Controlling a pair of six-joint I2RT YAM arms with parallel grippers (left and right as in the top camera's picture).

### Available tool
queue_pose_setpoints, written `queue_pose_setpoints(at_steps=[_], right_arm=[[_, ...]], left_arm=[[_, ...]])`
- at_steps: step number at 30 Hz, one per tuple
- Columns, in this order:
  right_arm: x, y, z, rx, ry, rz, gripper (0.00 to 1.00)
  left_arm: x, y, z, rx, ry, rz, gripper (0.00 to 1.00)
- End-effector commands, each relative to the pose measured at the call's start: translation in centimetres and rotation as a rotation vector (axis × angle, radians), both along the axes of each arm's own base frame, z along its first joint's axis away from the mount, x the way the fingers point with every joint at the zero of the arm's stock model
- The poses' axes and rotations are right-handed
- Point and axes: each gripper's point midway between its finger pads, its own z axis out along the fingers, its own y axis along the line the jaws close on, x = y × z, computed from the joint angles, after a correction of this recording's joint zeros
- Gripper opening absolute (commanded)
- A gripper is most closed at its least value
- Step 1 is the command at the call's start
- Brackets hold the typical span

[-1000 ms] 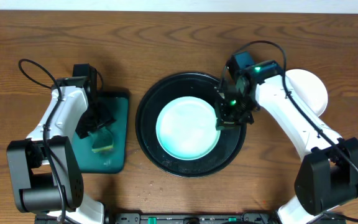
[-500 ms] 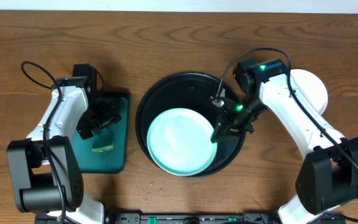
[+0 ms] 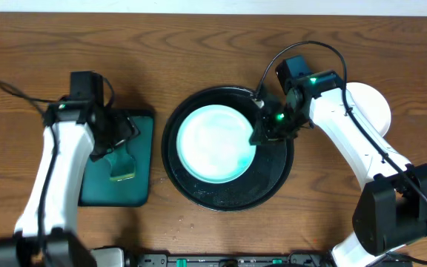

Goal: Clean dirty plates on tray and stack at the side
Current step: 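Lift the pale-green plate with the right gripper and tilt it up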

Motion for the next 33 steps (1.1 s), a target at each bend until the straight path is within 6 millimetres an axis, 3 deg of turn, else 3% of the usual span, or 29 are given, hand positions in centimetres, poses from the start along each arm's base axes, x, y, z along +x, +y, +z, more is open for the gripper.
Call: queue_pose_setpoints(at_steps=[1, 6, 11, 15, 20, 25, 33], right_arm=[[1.4, -3.4, -1.1, -0.212, -0.062, -0.083, 0.02], [1.8, -4.7, -1.6, -0.309, -0.073, -0.136, 0.02], [1.1, -3.8, -1.3, -0.310, -0.056, -0.133, 0.02], [1.0, -3.0, -0.1, -0.306, -0.045, -0.116, 0.02], [1.8, -1.4, 1.4, -0.301, -0.021, -0.096, 0.02], [3.4, 0.0, 1.8, -0.321, 0.017, -0.069, 0.01], [5.7, 5.1, 0.7, -0.261, 0.033, 0.035, 0.02]], left_arm=[[-0.5, -0.1, 2.8, 0.006, -0.083, -0.007, 0.81], [-1.8, 0.0, 4.8, 0.019, -0.126, -0.004, 0.81], [-2.5, 1.3, 6.4, 0.096, -0.130, 0.021, 0.81], [-2.3, 1.9, 8.8, 0.125, -0.153, 0.032, 0.81], [-2.2, 2.5, 11.7, 0.156, -0.193, 0.057, 0.81], [-2.7, 3.5, 13.5, 0.178, -0.206, 0.104, 0.81], [-4.8, 8.1, 15.1, 0.187, -0.186, 0.308, 0.81]])
